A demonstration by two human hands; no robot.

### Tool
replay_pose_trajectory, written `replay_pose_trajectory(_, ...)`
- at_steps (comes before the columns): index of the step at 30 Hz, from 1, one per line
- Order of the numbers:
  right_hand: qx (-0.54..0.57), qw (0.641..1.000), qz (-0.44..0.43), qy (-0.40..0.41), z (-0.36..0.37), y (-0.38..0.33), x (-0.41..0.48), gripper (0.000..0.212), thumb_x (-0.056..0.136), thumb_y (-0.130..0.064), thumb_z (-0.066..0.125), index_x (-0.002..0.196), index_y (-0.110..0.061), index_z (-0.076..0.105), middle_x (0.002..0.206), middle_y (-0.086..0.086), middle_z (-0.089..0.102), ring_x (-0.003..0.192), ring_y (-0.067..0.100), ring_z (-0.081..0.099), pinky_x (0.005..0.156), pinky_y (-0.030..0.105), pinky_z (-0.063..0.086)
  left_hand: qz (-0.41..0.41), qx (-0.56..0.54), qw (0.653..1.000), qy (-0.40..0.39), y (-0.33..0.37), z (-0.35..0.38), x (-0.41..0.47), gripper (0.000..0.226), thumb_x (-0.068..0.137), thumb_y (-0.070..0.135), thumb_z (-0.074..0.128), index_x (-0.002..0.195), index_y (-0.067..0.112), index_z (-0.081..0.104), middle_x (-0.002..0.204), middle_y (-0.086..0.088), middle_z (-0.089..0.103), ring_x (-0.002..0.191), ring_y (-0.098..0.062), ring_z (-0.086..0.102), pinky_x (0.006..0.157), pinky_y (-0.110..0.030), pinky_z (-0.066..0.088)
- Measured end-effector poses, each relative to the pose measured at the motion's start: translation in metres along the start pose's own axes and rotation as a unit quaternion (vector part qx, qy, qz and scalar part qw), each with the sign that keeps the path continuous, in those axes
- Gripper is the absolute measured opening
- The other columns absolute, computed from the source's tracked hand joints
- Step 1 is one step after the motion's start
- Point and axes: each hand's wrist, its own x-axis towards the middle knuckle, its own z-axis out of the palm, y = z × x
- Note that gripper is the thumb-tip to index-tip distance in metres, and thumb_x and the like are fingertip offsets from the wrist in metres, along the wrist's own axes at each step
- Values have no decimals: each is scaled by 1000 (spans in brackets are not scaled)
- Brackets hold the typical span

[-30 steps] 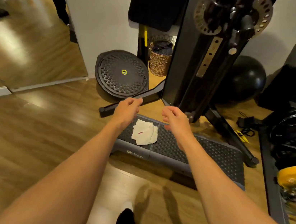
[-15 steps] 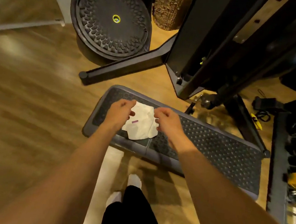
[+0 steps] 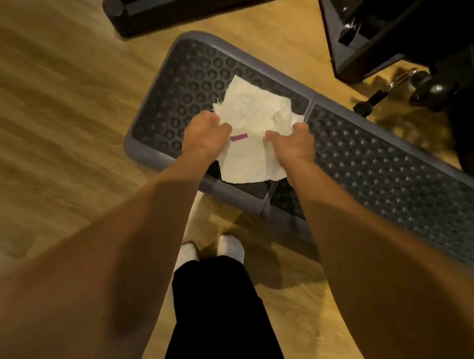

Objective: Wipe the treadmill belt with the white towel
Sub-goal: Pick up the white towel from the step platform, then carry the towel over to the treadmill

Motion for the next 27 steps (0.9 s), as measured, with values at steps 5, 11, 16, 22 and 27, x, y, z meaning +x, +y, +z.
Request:
replay_pose_trajectory(5, 28, 999, 28, -17, 4, 4, 15, 58, 73, -43, 74, 115, -6, 60, 110, 11, 66, 95, 30, 66, 81, 45, 57, -26, 63, 997, 41, -5, 12, 10, 49, 78, 45, 69, 112, 13, 57, 102, -2, 61, 85, -18, 59, 78, -34, 54)
replay_pose_trajectory(11, 124, 988, 21, -89, -9, -13, -12, 39, 72, -21, 67, 110, -14, 63, 102, 6, 69, 88, 25, 67, 78, 44, 58, -26, 8, 1000, 8, 12, 1, -5, 42, 68, 41, 76, 100, 17, 65, 103, -2, 66, 97, -23, 62, 87, -39, 55)
replay_pose_trajectory(16, 223, 958, -12, -179, -29, -92, -67, 30, 81, -14, 62, 110, -20, 61, 102, 7, 70, 93, 28, 68, 80, 47, 56, 8, -182, 982, 39, 68, -72, -42, 37, 82, 37, 72, 112, 16, 64, 104, -2, 68, 93, -19, 66, 81, -35, 57)
replay_pose_trajectory(22, 312, 879, -52, -357, -38, -202, -168, 37, 85, -23, 69, 119, -14, 58, 112, 12, 70, 102, 28, 68, 86, 45, 55, 30, -296, 955, -15, 128, -224, -111, 34, 90, 34, 65, 118, 16, 63, 103, -4, 73, 92, -21, 71, 73, -34, 59)
replay_pose_trajectory(27, 289, 838, -89, -455, -17, -288, -282, 66, 78, -25, 76, 134, -6, 47, 130, 20, 58, 119, 35, 57, 106, 50, 40, 80, -335, 937, 52, 144, -347, -192, 37, 89, 28, 66, 123, 12, 62, 106, -5, 72, 97, -21, 68, 76, -33, 57)
